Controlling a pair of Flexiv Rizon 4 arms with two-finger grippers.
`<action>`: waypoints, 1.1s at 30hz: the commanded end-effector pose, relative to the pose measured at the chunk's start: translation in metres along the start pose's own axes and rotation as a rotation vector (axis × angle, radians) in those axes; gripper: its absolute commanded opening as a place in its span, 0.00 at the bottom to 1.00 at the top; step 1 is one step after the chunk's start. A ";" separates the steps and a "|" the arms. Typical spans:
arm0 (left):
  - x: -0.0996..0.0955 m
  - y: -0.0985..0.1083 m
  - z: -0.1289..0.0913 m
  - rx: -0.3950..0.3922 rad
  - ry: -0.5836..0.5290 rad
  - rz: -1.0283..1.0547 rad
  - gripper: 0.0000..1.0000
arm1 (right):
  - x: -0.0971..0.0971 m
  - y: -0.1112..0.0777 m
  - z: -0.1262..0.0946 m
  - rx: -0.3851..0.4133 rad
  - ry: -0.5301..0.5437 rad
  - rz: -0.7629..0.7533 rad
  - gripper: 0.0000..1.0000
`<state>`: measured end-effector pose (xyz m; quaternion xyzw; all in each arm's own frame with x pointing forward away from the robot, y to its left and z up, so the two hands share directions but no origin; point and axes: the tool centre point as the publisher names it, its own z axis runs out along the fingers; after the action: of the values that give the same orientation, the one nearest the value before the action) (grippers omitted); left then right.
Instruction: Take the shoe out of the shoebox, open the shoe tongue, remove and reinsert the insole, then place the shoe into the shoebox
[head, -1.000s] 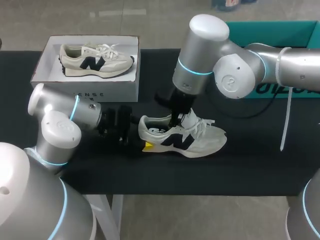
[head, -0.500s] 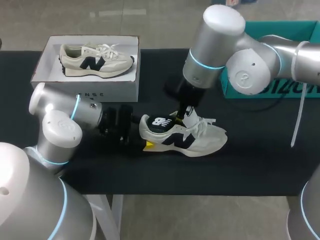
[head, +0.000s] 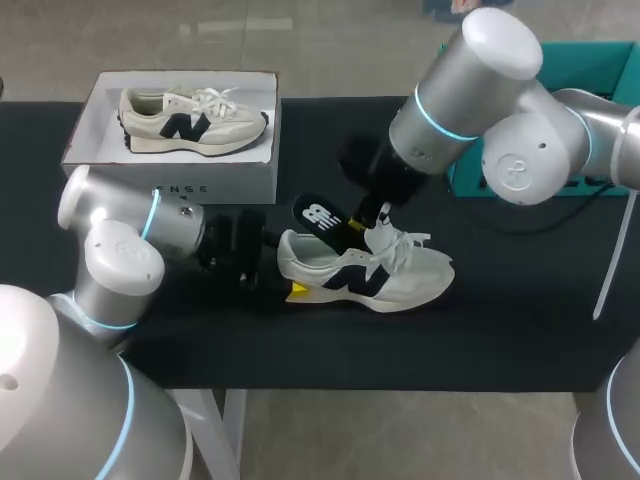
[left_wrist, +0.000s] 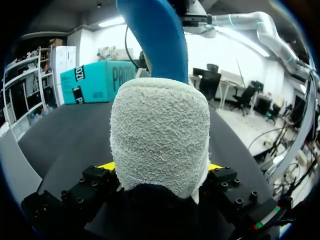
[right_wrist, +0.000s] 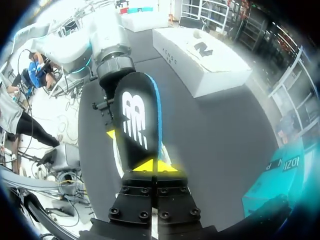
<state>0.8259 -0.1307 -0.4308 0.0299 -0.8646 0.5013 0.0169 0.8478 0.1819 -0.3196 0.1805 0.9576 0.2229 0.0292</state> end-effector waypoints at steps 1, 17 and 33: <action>-0.001 0.003 0.004 0.001 -0.002 0.000 0.00 | -0.005 0.020 0.020 -0.033 0.015 -0.007 0.00; -0.001 0.003 0.004 0.001 -0.002 0.000 0.00 | -0.019 0.071 -0.064 -0.439 -0.003 0.029 0.00; -0.001 0.003 0.004 0.001 -0.002 0.000 0.00 | -0.019 0.071 -0.064 -0.439 -0.003 0.029 0.00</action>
<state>0.8260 -0.1311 -0.4307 0.0298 -0.8646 0.5013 0.0170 0.8802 0.2062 -0.2302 0.1837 0.8834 0.4261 0.0652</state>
